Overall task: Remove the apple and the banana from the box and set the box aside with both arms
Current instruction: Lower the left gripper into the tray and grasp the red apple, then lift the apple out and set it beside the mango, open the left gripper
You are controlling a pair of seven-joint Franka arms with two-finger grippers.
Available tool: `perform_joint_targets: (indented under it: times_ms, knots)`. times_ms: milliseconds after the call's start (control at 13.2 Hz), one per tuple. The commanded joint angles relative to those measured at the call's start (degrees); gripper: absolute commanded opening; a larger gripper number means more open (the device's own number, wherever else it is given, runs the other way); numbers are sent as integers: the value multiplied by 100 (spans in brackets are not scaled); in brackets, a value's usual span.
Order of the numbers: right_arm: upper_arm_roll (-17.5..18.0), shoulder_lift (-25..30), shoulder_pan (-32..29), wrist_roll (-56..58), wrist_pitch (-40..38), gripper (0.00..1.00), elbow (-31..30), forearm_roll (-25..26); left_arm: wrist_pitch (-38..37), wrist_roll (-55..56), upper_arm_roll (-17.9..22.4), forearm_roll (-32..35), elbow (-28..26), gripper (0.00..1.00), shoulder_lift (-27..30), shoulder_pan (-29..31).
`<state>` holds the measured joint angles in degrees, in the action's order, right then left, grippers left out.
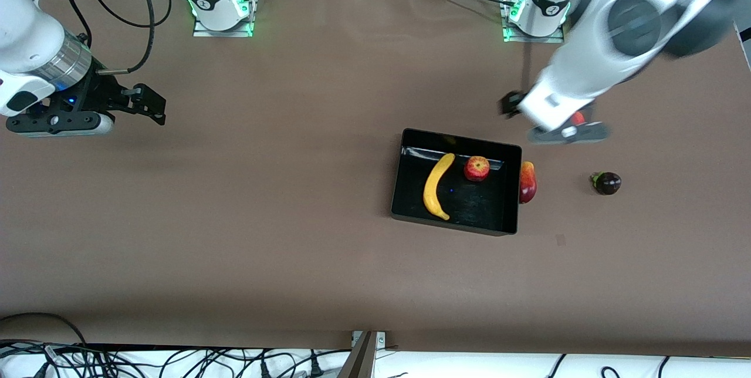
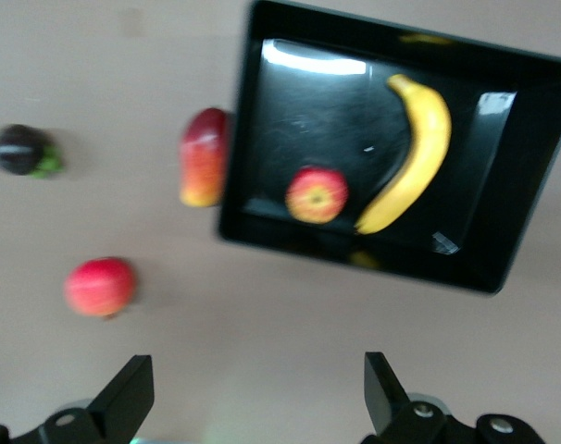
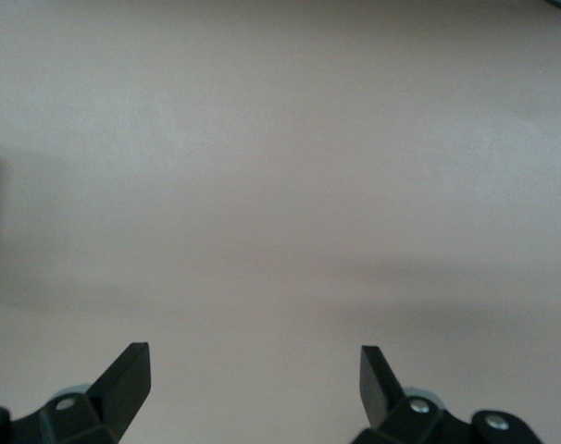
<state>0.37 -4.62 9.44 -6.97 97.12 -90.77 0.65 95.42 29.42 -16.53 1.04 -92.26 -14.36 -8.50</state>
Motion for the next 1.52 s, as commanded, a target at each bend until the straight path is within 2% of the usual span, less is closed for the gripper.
perform_joint_targets:
  times_ms: [0,228,304,380,760,1064,1140,1292,1444]
  knots:
    - [-28,40,41,11,-17,100,25,85,440,240,19,245,402,100,-935,-178]
    - [-28,40,41,11,-8,100,25,76,897,179,19,528,367,100,-1743,-117]
    - [-28,40,32,11,-8,100,25,76,1134,178,27,615,219,100,-1824,-125]
    - [-36,32,23,3,-17,100,25,76,1493,222,19,860,8,100,-1833,-134]
    - [-45,31,23,3,-44,100,25,76,3191,284,36,1142,-1275,100,-1869,-99]
    - [-45,31,23,3,-35,100,25,76,3237,301,27,1170,-1487,100,-1904,-99]
    - [-54,31,23,3,-26,100,25,76,3194,301,27,1170,-1488,74,-1895,-99]
    - [-54,31,23,3,-17,100,25,76,3176,301,27,1170,-1470,55,-1860,-99]
    - [-45,23,23,3,-17,100,25,76,2931,319,19,1170,-1409,0,-1860,-152]
